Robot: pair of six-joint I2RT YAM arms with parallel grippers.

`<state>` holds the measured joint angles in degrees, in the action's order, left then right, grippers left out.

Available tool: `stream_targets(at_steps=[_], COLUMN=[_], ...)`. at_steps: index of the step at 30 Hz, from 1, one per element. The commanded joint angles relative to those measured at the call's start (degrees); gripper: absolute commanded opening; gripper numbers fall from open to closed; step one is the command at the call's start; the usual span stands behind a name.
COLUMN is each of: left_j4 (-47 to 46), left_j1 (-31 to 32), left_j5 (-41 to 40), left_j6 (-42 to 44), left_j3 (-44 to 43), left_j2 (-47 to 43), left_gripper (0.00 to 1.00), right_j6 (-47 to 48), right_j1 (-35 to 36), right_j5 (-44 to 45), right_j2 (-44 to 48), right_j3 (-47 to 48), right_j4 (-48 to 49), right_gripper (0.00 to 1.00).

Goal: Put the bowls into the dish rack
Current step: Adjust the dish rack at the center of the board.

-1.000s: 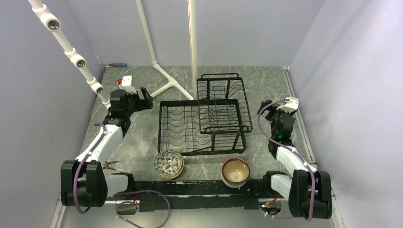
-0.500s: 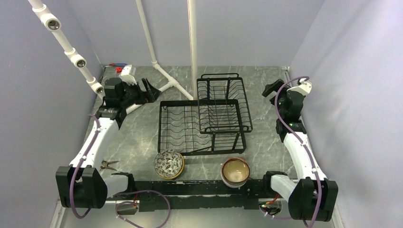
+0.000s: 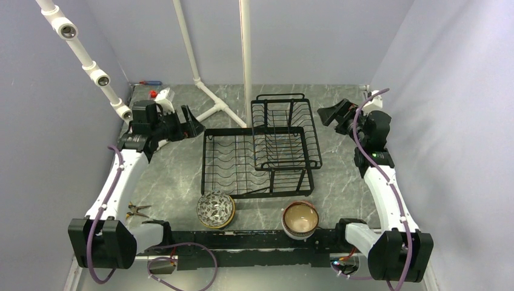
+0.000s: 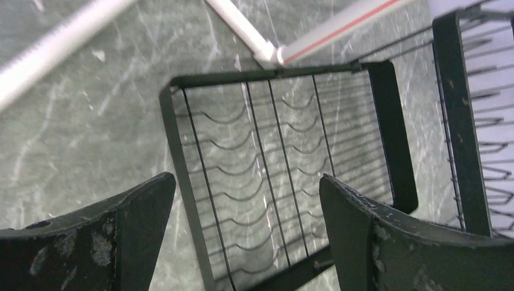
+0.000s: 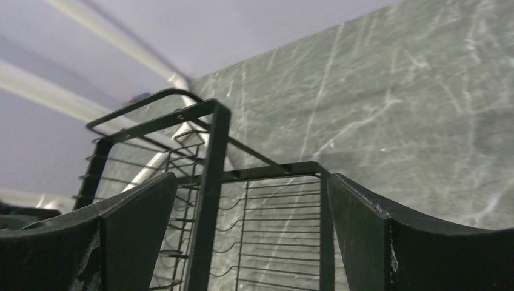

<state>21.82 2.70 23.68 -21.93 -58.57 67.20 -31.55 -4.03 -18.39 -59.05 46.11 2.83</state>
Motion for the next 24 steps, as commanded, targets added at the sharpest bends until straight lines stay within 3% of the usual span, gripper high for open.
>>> stream_targets(at_steps=[1,7,17,20,24], left_j4=[10.7,18.5,25.4,27.0,26.5], left_j1=[0.0,2.8,24.8,27.4,28.2], left_j5=[6.5,4.5,-16.9,-22.1,-21.7], left_j6=[1.8,1.2,-6.2,-8.1,-8.2], left_j3=[-0.5,3.5,3.9,4.5,5.3], left_j2=[-0.8,-1.8,-1.3,-3.1,-7.0], left_gripper=[0.95,0.95,0.95,0.95,0.95], right_j6=[-0.3,-1.3,2.3,2.8,2.9], right_j1=[0.1,2.0,9.0,9.8,10.5], right_j5=[-11.1,-18.9,-20.0,-20.1,-21.6], right_j2=[-0.5,-3.8,-6.6,-6.6,-6.6], right_j3=[2.4,3.4,8.4,9.0,9.4], right_j4=[4.8,7.7,3.7,3.9,4.9], right_gripper=[1.00,1.00,1.00,1.00,1.00])
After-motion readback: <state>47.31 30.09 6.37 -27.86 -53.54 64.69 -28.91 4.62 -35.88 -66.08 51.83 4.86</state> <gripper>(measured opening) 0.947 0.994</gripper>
